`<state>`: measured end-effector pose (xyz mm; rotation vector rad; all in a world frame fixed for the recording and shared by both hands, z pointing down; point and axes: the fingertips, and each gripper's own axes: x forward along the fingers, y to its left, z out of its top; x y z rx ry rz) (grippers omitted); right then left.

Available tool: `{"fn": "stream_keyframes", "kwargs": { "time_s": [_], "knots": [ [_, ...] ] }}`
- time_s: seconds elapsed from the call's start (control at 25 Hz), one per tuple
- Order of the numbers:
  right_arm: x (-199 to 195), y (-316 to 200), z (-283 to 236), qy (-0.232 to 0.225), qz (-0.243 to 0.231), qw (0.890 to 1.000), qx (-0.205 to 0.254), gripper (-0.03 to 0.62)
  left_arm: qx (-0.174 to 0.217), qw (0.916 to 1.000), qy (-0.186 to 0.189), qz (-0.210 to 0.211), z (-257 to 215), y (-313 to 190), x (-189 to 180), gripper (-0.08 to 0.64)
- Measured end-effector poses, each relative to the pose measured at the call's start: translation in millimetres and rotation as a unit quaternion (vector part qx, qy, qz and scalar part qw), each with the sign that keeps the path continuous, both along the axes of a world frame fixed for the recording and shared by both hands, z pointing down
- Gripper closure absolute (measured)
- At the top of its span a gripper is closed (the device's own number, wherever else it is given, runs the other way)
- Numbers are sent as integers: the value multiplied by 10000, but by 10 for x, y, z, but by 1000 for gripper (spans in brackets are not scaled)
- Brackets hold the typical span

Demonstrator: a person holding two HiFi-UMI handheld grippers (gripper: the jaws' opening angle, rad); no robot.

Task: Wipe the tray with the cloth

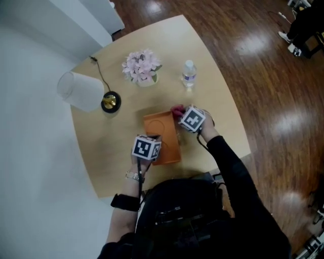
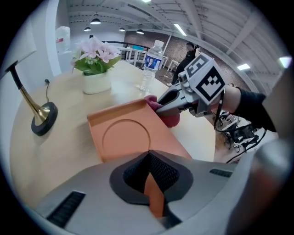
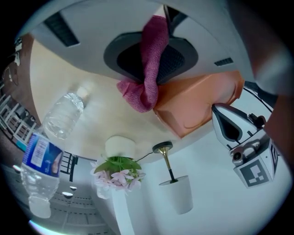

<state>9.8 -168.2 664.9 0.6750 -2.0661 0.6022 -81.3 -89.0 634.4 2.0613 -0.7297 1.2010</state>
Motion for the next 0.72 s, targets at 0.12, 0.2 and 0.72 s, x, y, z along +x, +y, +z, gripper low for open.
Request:
{"fn": "stream_keyframes", "kwargs": {
  "time_s": [0.12,0.2,0.72],
  "knots": [
    [-53,43,32,-108,-125,9998,-72,508,1,9996,-195,219,14,19,40,558],
    [-84,75,17,-186,-205,9996,-72,506,-67,9992,-262,299,32,56,59,558],
    [-132,762,-107,-105,-568,9983,43,508,-84,9988,-182,445,31,60,67,558]
  ]
}}
